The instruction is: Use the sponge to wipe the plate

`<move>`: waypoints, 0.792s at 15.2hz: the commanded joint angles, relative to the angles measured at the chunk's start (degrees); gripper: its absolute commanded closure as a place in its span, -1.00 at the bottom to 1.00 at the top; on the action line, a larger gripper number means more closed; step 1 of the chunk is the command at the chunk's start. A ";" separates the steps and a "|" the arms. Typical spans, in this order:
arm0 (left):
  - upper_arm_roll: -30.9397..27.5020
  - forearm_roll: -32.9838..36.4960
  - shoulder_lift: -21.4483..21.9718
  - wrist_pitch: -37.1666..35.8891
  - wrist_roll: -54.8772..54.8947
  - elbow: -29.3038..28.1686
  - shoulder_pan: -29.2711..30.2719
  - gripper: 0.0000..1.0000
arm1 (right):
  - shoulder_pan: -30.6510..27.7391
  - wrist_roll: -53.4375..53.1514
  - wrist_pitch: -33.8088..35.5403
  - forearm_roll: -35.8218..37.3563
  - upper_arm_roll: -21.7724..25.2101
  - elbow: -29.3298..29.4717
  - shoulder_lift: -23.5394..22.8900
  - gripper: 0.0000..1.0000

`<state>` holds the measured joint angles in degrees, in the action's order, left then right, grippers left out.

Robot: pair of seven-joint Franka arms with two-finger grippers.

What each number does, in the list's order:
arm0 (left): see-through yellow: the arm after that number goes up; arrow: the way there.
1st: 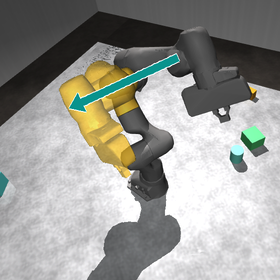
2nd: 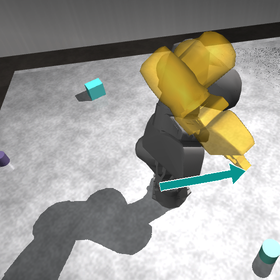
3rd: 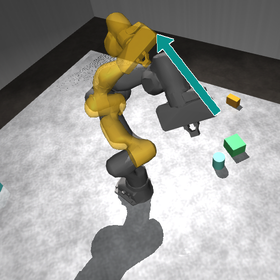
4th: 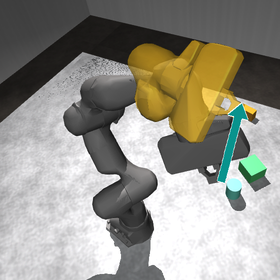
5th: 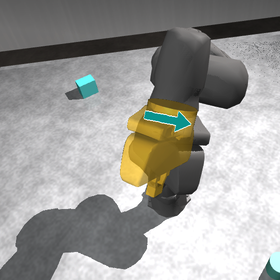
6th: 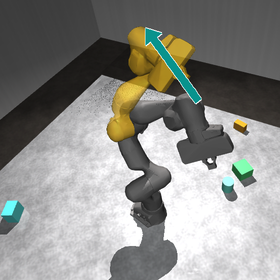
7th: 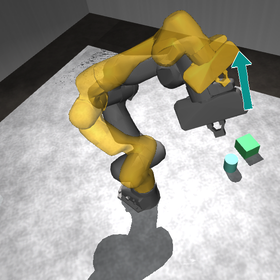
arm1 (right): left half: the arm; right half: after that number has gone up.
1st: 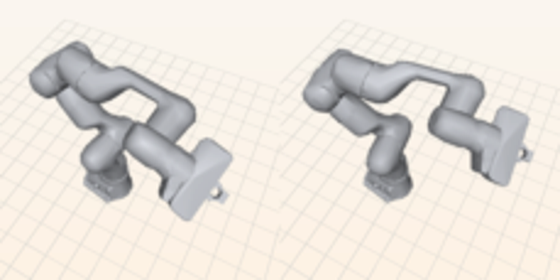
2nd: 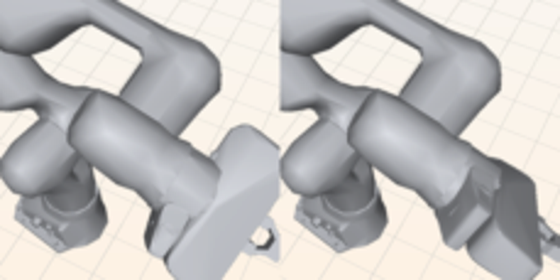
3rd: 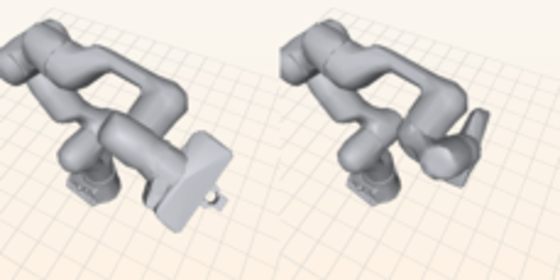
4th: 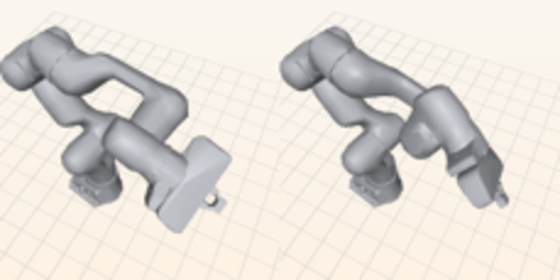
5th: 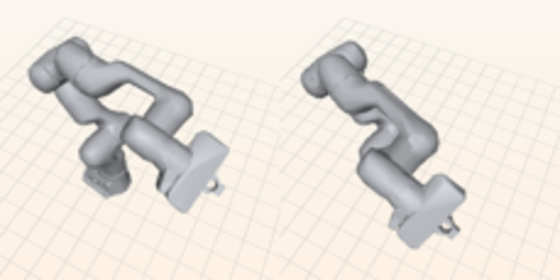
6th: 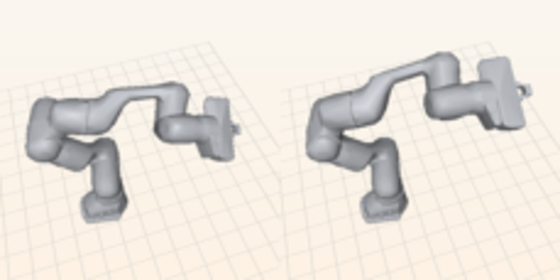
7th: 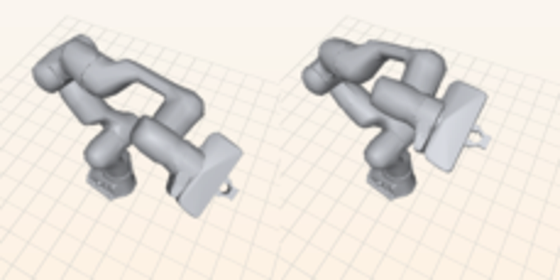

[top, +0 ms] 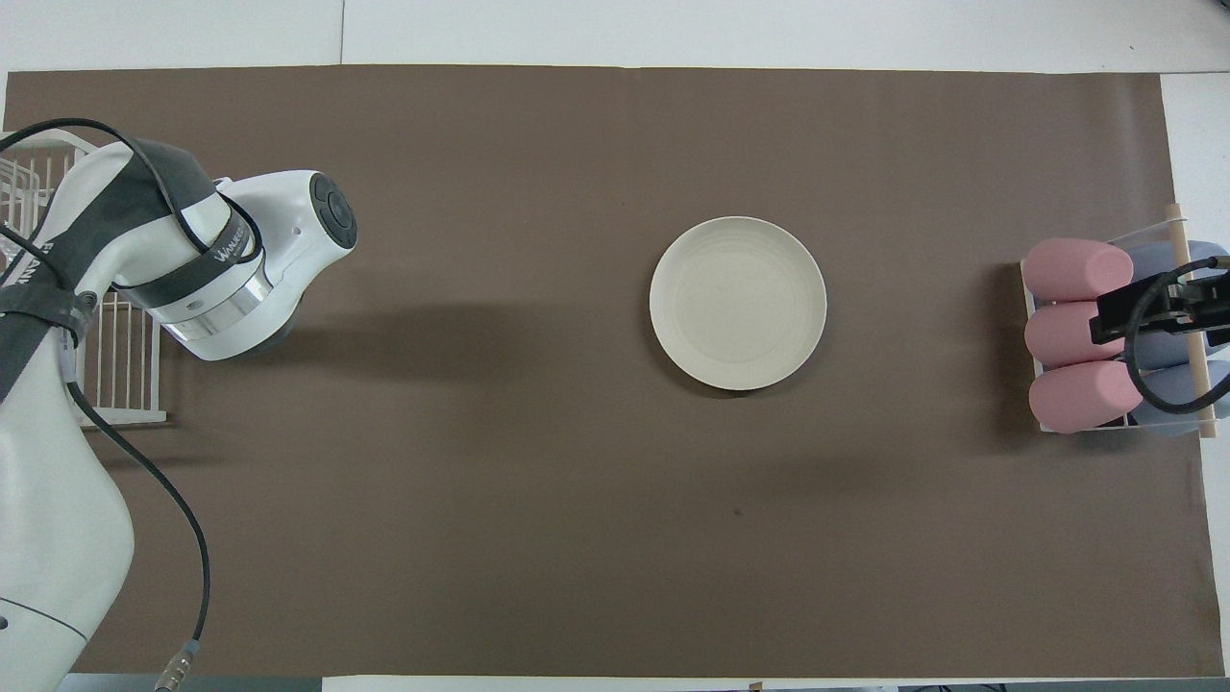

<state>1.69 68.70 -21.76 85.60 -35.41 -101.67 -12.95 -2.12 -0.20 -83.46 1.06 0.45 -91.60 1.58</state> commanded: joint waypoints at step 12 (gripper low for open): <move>0.51 -0.32 0.49 7.04 -3.52 -1.95 2.58 -0.78 | -0.43 -0.68 -0.66 -1.06 -0.80 -0.16 0.35 -1.00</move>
<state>1.89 68.59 -21.78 91.22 -38.16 -102.95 -10.91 -2.08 -0.20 -83.46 1.05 0.21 -91.60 1.58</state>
